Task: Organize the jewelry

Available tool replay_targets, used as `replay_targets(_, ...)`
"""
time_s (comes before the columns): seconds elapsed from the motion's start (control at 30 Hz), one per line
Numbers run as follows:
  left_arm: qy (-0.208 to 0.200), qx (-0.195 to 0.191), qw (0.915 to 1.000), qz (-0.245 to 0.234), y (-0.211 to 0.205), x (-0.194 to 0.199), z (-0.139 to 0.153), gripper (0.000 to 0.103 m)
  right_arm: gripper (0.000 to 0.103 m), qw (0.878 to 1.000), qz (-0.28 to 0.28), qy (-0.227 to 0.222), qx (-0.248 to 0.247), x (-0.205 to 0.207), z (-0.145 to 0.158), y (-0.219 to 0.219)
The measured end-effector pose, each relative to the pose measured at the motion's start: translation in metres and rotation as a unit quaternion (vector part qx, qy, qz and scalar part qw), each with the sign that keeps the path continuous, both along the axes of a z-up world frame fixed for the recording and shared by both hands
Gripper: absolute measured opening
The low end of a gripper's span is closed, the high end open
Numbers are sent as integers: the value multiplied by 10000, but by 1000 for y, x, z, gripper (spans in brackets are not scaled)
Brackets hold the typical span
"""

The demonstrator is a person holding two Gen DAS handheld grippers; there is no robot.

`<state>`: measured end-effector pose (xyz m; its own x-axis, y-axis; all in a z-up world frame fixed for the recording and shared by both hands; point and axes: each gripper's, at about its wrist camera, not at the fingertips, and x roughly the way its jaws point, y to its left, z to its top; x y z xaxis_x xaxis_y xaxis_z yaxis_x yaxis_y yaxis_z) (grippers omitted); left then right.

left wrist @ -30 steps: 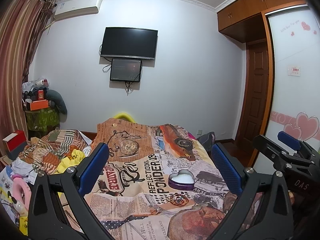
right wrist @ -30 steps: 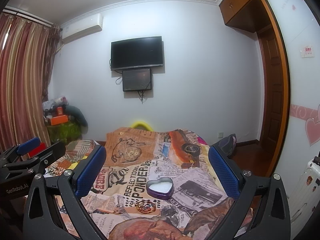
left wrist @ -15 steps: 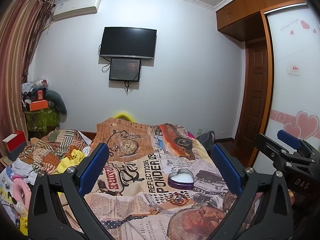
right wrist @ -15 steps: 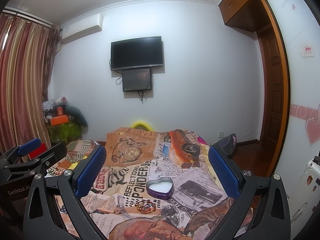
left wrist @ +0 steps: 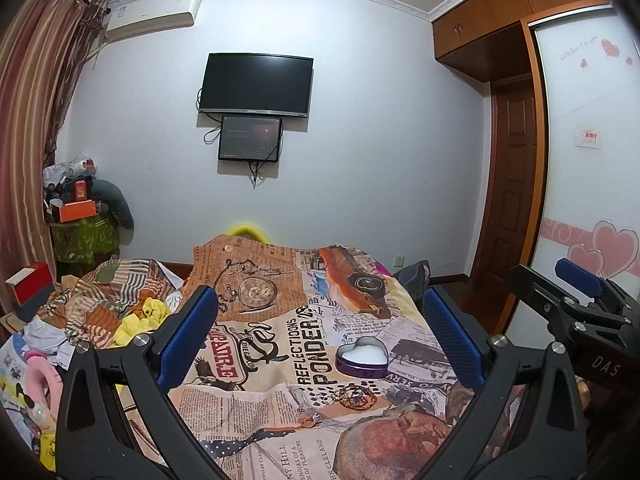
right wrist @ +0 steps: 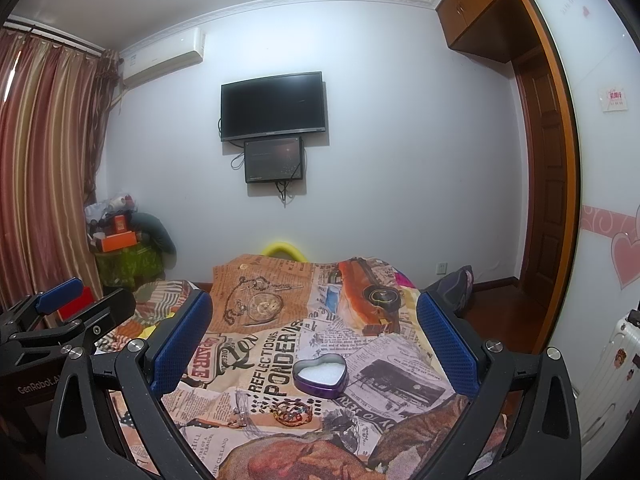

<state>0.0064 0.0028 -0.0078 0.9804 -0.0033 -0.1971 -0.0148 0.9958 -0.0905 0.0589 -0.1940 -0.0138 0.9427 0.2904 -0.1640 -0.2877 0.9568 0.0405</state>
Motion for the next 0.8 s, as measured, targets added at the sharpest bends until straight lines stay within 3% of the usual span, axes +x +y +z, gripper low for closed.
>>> replay_targets(0.8,327,-129,9994,0,7,30,-14,103,101,9997,-20,247,-37,17,-7,2)
